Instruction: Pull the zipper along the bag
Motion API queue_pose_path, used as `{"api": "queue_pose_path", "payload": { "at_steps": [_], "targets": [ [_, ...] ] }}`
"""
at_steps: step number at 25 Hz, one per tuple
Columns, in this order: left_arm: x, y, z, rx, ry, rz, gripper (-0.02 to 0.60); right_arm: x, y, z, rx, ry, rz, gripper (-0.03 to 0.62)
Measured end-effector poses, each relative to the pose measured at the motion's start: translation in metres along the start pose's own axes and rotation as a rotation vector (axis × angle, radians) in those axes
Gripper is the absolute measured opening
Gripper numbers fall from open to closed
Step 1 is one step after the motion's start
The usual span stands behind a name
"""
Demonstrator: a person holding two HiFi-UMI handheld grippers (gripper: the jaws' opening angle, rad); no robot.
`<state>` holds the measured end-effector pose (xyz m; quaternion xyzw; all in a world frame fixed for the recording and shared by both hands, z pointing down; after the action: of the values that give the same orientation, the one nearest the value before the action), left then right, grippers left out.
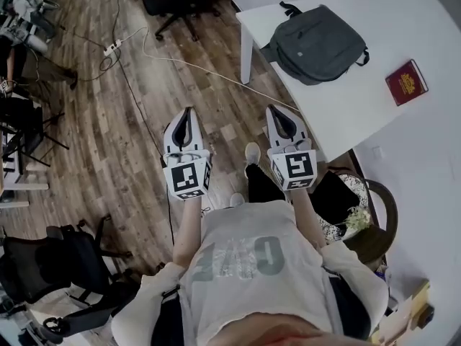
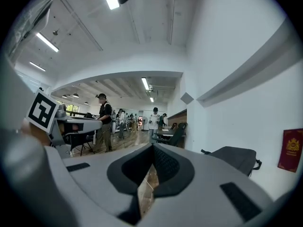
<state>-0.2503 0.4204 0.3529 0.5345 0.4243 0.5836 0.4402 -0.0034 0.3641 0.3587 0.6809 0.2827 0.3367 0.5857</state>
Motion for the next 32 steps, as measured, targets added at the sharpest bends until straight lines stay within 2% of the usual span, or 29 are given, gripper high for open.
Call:
{"api": "queue_pose_path", "payload": {
  "at_steps": [4,9,16,21,28,32],
  "targets": [
    [-0.056,0.023,0.001,0.006,0.008,0.014,0.025,-0.051,0.018,0.035,0.014,0.004,-0.001,0.028],
    [-0.144,0.05,-0.011,0.01,-0.023,0.008,0.026,-0.138,0.033,0.084,0.025,-0.045,-0.009,0.028],
    [-0.275,0.06,-0.017,-0.015,-0.071,0.043,0.026,-0.246,0.039,0.159,0.047,-0.102,-0.005,0.028],
    [-0.32,0.069,-0.013,-0.025,-0.066,0.052,0.026,-0.28,0.051,0.191,0.023,-0.095,0.005,0.028],
    [-0.357,0.075,-0.014,-0.022,-0.035,0.065,0.026,-0.305,0.059,0.207,-0.008,-0.064,-0.002,0.028],
    [-0.376,0.085,-0.021,-0.01,-0.019,0.068,0.025,-0.328,0.064,0.211,0.014,-0.063,-0.001,0.028]
  ]
}}
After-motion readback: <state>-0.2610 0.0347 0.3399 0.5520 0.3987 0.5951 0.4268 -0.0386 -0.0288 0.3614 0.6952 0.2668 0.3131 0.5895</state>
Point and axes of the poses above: the fingertips, and each gripper's own axes: x backward along the fingers, z to its right, y out of its underside, the point moved 10 cm from there along x, backward along the fingers, and after that the axes turned 12 degrees about z, right-handed, at the moved point
